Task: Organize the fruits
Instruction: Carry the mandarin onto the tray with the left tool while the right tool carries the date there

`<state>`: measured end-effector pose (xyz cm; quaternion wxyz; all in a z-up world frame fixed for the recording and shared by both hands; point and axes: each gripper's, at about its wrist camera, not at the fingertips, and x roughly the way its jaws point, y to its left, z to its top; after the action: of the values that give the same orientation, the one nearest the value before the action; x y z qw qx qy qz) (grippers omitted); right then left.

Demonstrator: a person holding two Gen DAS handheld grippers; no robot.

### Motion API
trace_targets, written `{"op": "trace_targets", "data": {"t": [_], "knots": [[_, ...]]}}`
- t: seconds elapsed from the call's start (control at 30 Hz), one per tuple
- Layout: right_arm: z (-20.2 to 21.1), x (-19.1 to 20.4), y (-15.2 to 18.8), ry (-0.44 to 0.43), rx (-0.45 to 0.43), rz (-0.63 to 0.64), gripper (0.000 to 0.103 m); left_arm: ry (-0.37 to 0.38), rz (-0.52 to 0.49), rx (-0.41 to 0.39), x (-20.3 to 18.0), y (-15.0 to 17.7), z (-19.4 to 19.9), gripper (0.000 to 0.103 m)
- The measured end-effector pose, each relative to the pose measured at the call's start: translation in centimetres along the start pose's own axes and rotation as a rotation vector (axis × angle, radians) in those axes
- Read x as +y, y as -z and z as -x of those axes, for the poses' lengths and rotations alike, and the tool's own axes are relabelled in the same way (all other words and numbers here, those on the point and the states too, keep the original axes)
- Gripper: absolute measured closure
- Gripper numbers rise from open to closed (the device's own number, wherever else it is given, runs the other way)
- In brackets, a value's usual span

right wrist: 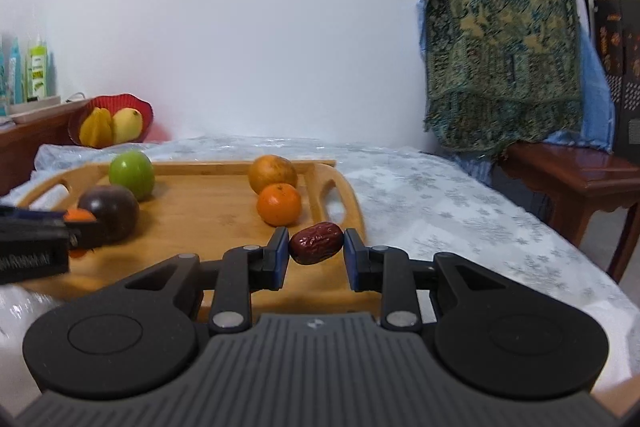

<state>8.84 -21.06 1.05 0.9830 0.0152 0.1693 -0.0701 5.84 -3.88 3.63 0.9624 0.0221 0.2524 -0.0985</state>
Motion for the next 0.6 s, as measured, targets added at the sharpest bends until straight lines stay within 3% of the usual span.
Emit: {"op": "trace_targets", "data": {"t": [0.37,0.6], "knots": [[-4.7,0.8,-1.4,-0.062,0.111,-0.032,0.069,-0.024,0.013,0.076,0.7,-0.1,-3.2,0.071],[-6.1,1.1,-0.8,-0.059,0.157,-0.052,0.069,-0.014,0.009,0.071,0.8,0.2,-3.3,0.071]]}}
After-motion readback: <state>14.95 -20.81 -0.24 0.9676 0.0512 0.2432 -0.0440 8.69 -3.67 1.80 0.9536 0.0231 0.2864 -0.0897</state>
